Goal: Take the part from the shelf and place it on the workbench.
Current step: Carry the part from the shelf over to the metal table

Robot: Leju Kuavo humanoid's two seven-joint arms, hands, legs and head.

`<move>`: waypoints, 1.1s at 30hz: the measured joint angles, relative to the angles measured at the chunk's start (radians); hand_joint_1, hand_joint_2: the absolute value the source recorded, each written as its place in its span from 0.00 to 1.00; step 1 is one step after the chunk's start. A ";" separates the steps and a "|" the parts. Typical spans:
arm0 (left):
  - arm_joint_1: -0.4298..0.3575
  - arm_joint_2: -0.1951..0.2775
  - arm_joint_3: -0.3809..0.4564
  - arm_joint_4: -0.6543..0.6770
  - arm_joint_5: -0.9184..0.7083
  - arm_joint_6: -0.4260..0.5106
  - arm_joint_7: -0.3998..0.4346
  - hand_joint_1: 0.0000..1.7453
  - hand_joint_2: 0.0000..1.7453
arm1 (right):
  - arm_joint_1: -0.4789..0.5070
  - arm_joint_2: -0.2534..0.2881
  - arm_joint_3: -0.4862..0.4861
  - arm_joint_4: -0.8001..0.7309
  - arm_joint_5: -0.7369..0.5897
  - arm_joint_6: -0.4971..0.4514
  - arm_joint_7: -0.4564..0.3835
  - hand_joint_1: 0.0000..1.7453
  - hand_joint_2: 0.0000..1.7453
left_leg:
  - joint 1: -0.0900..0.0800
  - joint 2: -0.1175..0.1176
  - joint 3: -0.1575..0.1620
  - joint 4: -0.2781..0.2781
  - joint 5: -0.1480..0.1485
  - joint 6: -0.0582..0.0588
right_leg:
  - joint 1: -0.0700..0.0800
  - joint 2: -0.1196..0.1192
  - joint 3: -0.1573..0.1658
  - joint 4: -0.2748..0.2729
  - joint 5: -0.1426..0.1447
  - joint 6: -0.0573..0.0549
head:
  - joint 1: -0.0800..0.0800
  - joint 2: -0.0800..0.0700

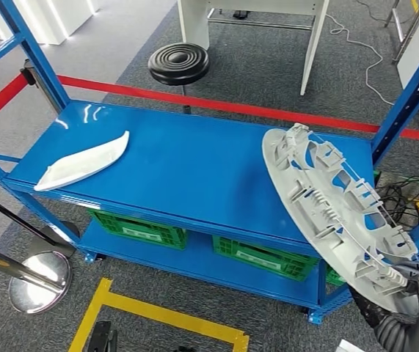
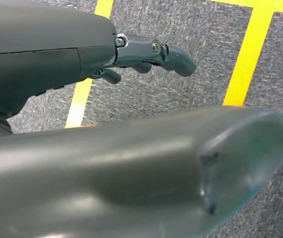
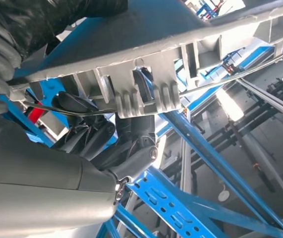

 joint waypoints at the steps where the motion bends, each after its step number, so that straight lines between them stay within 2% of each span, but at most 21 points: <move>1: 0.000 0.000 -0.001 0.000 0.000 0.000 0.000 0.00 0.00 | 0.000 0.000 0.000 0.000 0.000 0.000 0.000 1.00 1.00 | 0.000 0.000 0.012 -0.028 0.026 0.003 | 0.000 0.001 0.002 0.000 -0.001 0.000 | 0.000 0.000; 3: 0.000 0.000 -0.001 0.000 0.000 0.000 0.000 0.00 0.00 | -0.001 0.000 0.000 0.000 0.000 0.000 0.000 1.00 1.00 | 0.000 -0.002 0.074 -0.162 0.100 0.010 | 0.000 0.004 0.006 0.000 -0.003 0.001 | 0.000 0.000; 4: 0.000 0.000 -0.001 0.000 0.000 0.000 0.000 0.00 0.00 | -0.001 0.000 0.000 0.000 0.000 0.000 0.001 1.00 1.00 | -0.002 -0.004 0.102 -0.224 0.124 0.013 | 0.001 0.006 0.006 0.000 -0.004 0.004 | 0.000 0.000; 5: 0.000 0.000 -0.001 0.000 0.000 0.000 0.000 0.00 0.00 | -0.002 0.000 0.000 0.000 0.001 0.000 0.001 1.00 1.00 | -0.003 -0.005 0.119 -0.264 0.133 0.015 | 0.002 0.008 0.004 0.000 -0.003 0.008 | 0.001 0.000; 6: -0.001 0.000 -0.002 0.000 0.000 0.000 0.000 0.00 0.00 | -0.002 0.000 0.000 0.000 0.001 0.000 0.002 1.00 1.00 | -0.005 -0.006 0.124 -0.279 0.130 0.017 | 0.003 0.009 0.001 -0.001 -0.002 0.014 | 0.001 0.000; 8: 0.000 -0.001 -0.002 0.000 0.000 0.000 0.000 0.00 0.00 | -0.001 0.000 0.000 0.000 0.001 0.000 0.003 1.00 1.00 | -0.007 -0.005 0.123 -0.291 0.129 0.021 | 0.003 0.010 -0.001 -0.007 0.001 0.026 | 0.001 0.000; 9: 0.001 -0.002 -0.002 0.000 0.000 0.000 0.000 0.00 0.00 | -0.001 0.000 0.000 0.000 0.001 0.000 0.003 1.00 1.00 | -0.006 -0.005 0.125 -0.297 0.132 0.020 | 0.003 0.010 0.002 -0.013 0.004 0.023 | 0.002 0.000; 12: 0.000 -0.004 -0.002 0.000 0.000 0.001 -0.001 0.00 0.00 | -0.003 0.000 0.000 -0.001 0.001 0.000 0.003 1.00 1.00 | -0.006 -0.005 0.129 -0.309 0.138 0.017 | 0.005 0.008 0.009 -0.027 0.010 -0.009 | 0.005 0.000; 13: -0.001 -0.004 -0.002 0.000 0.000 0.002 -0.001 0.00 0.00 | -0.004 0.000 0.000 -0.001 0.001 0.000 0.003 1.00 1.00 | -0.007 -0.005 0.129 -0.309 0.138 0.019 | 0.005 0.008 0.010 -0.028 0.011 -0.014 | 0.005 0.000; 16: -0.001 -0.004 -0.002 0.000 0.000 0.002 -0.003 0.00 0.00 | -0.003 0.000 0.000 -0.002 0.001 0.000 0.003 1.00 1.00 | -0.011 -0.005 0.130 -0.309 0.138 0.027 | 0.002 0.008 0.011 -0.033 0.016 -0.015 | 0.005 0.000; 19: -0.001 -0.005 -0.002 0.000 0.000 0.002 -0.004 0.00 0.00 | -0.003 0.000 0.000 -0.002 0.001 0.000 0.004 1.00 1.00 | -0.015 -0.005 0.129 -0.308 0.139 0.033 | -0.001 0.007 0.013 -0.038 0.021 -0.004 | 0.005 0.000; 22: -0.001 -0.004 -0.002 0.000 0.000 0.003 -0.005 0.00 0.00 | -0.003 0.000 0.000 -0.002 0.001 0.000 0.006 1.00 1.00 | -0.017 -0.004 0.128 -0.307 0.139 0.035 | -0.005 0.008 0.014 -0.042 0.023 0.021 | 0.005 0.000; 24: -0.001 -0.004 -0.002 0.000 0.000 0.003 -0.006 0.00 0.00 | -0.003 0.000 0.000 -0.002 0.004 0.000 0.006 1.00 1.00 | -0.018 -0.004 0.127 -0.307 0.139 0.035 | -0.006 0.008 0.014 -0.043 0.024 0.034 | 0.005 0.000; 33: -0.001 -0.004 -0.003 0.000 0.000 0.001 -0.009 0.00 0.00 | -0.003 0.000 0.000 -0.002 0.006 0.000 0.006 1.00 1.00 | -0.015 -0.004 0.127 -0.307 0.141 0.034 | -0.004 0.007 0.012 -0.040 0.023 0.037 | 0.004 0.000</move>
